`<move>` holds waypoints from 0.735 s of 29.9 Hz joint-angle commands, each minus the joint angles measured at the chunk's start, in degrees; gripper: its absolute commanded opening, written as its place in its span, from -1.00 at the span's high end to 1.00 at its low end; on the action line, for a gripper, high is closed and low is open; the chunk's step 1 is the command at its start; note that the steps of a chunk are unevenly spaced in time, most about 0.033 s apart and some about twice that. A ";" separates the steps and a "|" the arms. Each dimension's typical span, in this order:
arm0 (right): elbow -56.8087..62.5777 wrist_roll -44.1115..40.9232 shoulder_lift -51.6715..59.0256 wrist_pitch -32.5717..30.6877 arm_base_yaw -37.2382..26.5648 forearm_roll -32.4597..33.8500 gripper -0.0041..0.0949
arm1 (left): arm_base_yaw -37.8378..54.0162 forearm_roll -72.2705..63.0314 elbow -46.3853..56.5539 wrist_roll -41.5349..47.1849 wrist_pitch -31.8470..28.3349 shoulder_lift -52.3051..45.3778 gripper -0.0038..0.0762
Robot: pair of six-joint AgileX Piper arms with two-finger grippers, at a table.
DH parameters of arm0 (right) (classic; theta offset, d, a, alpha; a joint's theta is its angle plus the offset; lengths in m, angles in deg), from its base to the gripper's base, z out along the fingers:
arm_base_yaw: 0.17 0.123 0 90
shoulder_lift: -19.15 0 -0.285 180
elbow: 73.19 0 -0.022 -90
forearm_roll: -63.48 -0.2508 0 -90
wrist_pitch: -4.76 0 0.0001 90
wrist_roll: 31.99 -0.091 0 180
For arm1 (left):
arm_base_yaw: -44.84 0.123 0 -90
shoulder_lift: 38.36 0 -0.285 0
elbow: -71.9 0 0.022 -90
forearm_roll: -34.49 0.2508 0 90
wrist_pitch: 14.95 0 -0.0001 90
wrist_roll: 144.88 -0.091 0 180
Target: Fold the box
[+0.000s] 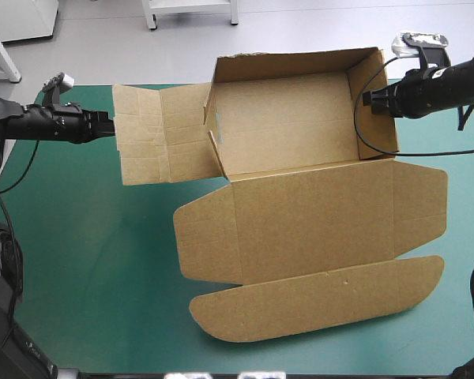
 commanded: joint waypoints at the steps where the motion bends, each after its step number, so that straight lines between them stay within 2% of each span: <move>1: -5.08 -0.18 3.46 -0.09 -0.46 -3.87 0.92 | 0.00 -5.58 1.42 -2.07 3.75 -2.98 0.92; 9: -7.08 -0.13 3.55 -0.09 0.09 -9.16 0.92 | -1.45 -14.55 11.23 -8.02 3.75 -4.61 0.92; 22: -7.08 -1.69 1.43 0.94 8.03 -5.61 0.92 | -9.86 -19.72 11.94 -9.55 3.54 -12.23 0.92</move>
